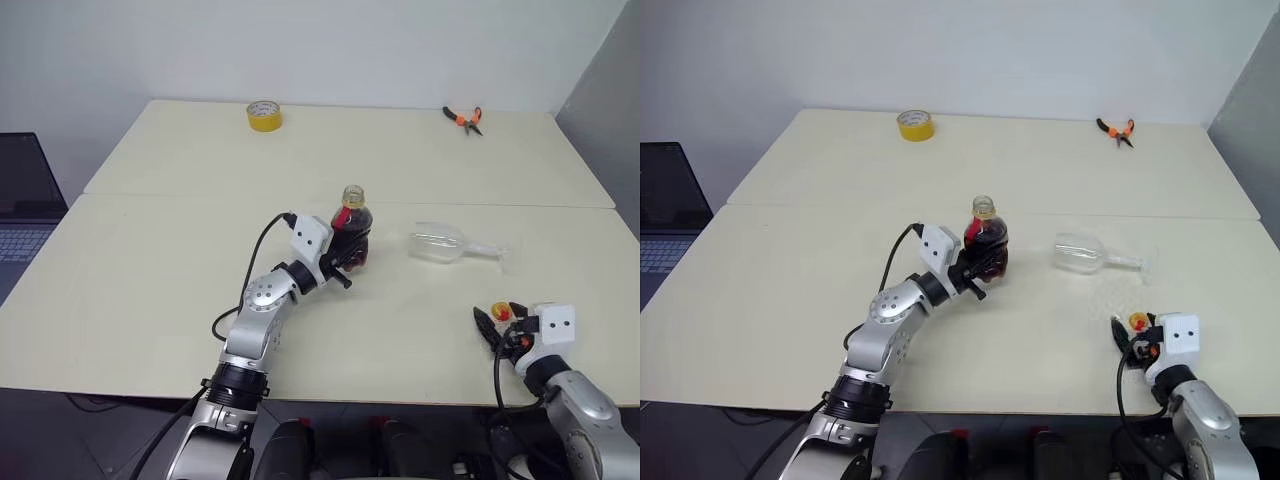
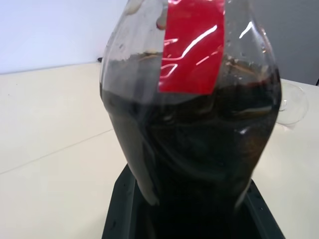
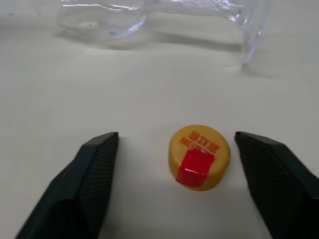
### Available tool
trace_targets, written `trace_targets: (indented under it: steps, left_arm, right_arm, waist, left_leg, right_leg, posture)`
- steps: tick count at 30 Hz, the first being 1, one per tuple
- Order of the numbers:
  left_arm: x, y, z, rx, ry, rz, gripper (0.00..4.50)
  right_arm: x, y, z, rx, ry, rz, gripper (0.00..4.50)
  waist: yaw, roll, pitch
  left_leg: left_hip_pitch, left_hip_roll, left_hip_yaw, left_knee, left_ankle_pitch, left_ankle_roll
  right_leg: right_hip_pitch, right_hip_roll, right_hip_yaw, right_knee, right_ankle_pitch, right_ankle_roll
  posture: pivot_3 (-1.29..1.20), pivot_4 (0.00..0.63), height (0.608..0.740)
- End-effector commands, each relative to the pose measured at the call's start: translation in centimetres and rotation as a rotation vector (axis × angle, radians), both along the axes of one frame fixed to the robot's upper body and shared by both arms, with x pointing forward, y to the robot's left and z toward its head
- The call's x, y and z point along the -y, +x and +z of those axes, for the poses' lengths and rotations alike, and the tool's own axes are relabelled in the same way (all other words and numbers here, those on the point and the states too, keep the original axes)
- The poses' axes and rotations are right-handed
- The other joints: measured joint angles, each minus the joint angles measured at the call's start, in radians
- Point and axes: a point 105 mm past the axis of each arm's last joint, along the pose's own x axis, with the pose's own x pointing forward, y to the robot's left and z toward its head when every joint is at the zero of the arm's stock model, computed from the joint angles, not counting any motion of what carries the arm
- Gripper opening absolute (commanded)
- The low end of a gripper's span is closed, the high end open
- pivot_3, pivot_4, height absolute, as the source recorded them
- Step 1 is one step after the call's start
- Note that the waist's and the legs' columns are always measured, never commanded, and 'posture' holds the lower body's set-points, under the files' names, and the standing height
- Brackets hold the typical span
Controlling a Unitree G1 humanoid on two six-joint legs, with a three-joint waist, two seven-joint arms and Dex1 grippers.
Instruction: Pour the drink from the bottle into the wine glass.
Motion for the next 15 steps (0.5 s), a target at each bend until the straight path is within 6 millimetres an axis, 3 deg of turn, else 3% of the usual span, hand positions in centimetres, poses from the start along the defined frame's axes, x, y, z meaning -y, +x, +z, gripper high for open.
trace_targets:
  steps: [1, 5, 8, 11, 15]
  left_arm:
    - [0.2, -0.3, 1.9, 0.079, -0.019, -0.007, 0.64]
    - [-0.3, 0.1, 2.1, 0.092, -0.019, 0.03, 0.64]
    - [-1.3, 0.8, 2.3, 0.102, -0.029, 0.097, 0.64]
    - [-2.6, 1.6, 2.2, 0.097, -0.041, 0.18, 0.64]
    - [-3.9, 2.6, 1.9, 0.083, -0.064, 0.273, 0.64]
  right_arm:
    - [0.3, -0.3, 0.2, 0.0, -0.002, -0.005, 4.5]
    - [0.3, -0.6, 0.8, 0.025, -0.076, 0.026, 4.5]
    - [-0.7, -0.9, 3.6, 0.171, -0.115, 0.068, 4.5]
    - [-3.8, -1.1, 7.3, 0.322, -0.113, 0.179, 4.5]
    - [-8.1, -1.0, 9.9, 0.373, -0.106, 0.398, 4.5]
  waist:
    - [0.0, 0.0, 0.0]
    - [0.0, 0.0, 0.0]
    - [0.001, 0.0, 0.0]
    - [-0.005, 0.001, 0.0]
    - [-0.004, 0.0, 0.0]
  left_leg:
    - [0.0, 0.0, 0.0, 0.0, 0.0, 0.0]
    - [0.0, 0.0, 0.0, 0.0, 0.0, 0.0]
    - [0.0, 0.0, 0.0, 0.0, 0.0, 0.0]
    - [0.001, 0.0, 0.0, 0.0, 0.0, 0.0]
    - [0.001, 0.001, 0.0, 0.0, 0.0, 0.0]
  right_leg:
    - [0.0, 0.0, 0.0, 0.0, 0.0, 0.0]
    - [0.0, 0.0, 0.0, 0.0, 0.0, 0.0]
    - [0.0, 0.0, 0.0, 0.0, 0.0, 0.0]
    - [0.0, 0.0, 0.001, 0.001, 0.0, 0.0]
    - [0.0, 0.001, 0.0, 0.002, 0.0, 0.0]
  posture:
    - [0.0, 0.15, 0.74]
    - [0.0, 0.15, 0.74]
    - [0.0, 0.15, 0.74]
    - [0.0, 0.15, 0.74]
    - [0.0, 0.15, 0.74]
